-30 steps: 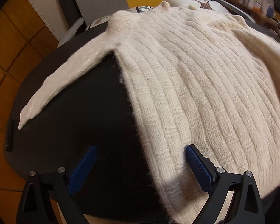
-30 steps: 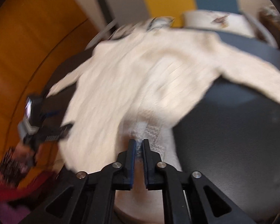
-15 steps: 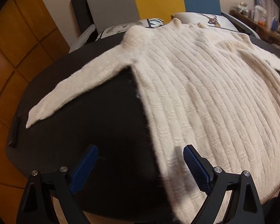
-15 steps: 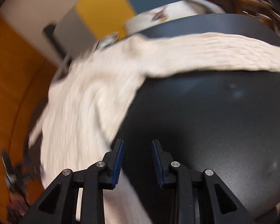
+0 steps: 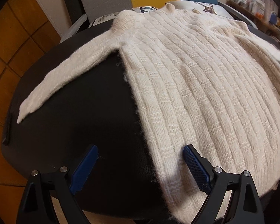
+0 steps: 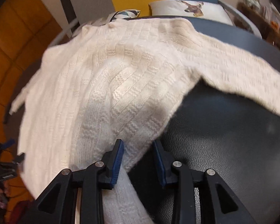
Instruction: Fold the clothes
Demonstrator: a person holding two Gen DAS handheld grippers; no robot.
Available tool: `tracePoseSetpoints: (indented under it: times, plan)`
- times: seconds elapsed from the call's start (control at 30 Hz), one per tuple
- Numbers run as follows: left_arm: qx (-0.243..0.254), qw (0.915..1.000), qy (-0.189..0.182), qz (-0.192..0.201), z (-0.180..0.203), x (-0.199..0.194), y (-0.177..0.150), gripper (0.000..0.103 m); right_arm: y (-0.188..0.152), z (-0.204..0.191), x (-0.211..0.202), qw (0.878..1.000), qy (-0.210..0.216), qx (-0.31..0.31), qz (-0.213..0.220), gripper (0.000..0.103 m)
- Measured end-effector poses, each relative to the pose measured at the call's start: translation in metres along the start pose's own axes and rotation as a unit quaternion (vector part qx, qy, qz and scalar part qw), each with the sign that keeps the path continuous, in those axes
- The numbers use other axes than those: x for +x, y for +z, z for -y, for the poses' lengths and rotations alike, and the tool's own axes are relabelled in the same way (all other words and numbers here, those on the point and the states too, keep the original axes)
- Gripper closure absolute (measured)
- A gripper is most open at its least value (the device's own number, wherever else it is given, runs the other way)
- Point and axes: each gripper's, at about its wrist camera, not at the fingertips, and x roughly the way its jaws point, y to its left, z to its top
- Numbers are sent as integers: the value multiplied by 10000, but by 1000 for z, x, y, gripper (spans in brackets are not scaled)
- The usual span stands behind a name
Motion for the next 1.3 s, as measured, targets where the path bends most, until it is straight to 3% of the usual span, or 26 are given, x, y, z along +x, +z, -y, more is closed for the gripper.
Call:
tracePoseSetpoints:
  times: [0.07,0.27,0.37,0.53,0.63,0.7,0.8,0.97,1.07,1.17,1.3]
  plan:
    - [143,9999,95,1,1,3,7,8,1,0,1,9997,218,0,-68,97]
    - [641,9977,224,-31,4,4,14,6,-5,38,-33,9996,142,231,20,97]
    - [735,9970,254,-60,1,6,20,5,-10,70,-50,9989,-219,410,54,98]
    - [762,9960,457,-51,-9,9,28,4,13,104,-46,9934,-958,605,199,103]
    - [681,9968,421,-81,-13,13,30,1,9,113,-38,9950,-608,764,202,103]
    - [626,9972,397,-101,-15,15,30,0,4,100,-34,9980,-326,518,183,100]
    - [544,9978,361,-130,-19,19,32,0,-11,79,-36,9994,-111,298,148,81]
    - [461,9983,338,-140,-22,23,34,0,-39,51,-40,9996,-113,-131,226,81]
    - [559,9975,407,-107,-21,21,33,0,-55,38,-27,9984,-353,-437,-43,81]
    - [635,9968,479,-119,-23,20,33,0,-64,35,-30,9980,-474,-407,-36,81]
    - [482,9984,292,-69,-35,13,40,3,-60,49,-45,9997,27,-113,-210,81]
